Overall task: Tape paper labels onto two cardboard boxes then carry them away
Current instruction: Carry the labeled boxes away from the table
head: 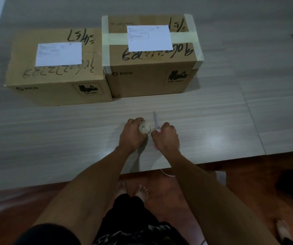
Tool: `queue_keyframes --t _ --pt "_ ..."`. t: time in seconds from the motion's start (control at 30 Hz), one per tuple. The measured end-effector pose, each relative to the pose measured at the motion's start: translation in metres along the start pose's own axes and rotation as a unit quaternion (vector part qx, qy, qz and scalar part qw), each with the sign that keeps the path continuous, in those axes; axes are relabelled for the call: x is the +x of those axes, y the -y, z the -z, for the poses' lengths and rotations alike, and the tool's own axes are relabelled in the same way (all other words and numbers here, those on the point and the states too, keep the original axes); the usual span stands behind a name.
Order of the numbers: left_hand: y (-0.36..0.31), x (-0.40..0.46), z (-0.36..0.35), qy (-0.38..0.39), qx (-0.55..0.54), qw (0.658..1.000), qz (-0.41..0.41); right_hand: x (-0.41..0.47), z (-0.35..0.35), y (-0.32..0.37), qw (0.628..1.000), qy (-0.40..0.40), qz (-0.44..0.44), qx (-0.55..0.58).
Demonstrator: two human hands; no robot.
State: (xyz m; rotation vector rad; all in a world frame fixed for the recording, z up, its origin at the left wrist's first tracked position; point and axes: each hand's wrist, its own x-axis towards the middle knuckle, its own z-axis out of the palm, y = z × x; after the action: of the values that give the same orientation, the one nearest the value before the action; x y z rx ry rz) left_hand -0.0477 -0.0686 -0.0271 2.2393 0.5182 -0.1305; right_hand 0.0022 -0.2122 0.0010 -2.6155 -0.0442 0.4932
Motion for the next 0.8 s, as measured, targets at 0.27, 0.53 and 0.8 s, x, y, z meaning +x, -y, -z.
queue_keyframes --t 0.27,0.53,0.8 --pt "-0.016 0.002 0.039 -0.003 -0.022 1.000 -0.004 0.015 0.035 0.023 0.997 -0.068 0.027 0.020" --pt "-0.058 0.018 0.114 -0.233 0.005 0.969 -0.084 0.034 0.089 0.067 0.967 -0.226 0.106 0.058" --pt "-0.075 0.057 0.169 -0.261 0.028 0.962 -0.080 0.078 0.139 0.103 0.947 -0.278 0.155 0.053"
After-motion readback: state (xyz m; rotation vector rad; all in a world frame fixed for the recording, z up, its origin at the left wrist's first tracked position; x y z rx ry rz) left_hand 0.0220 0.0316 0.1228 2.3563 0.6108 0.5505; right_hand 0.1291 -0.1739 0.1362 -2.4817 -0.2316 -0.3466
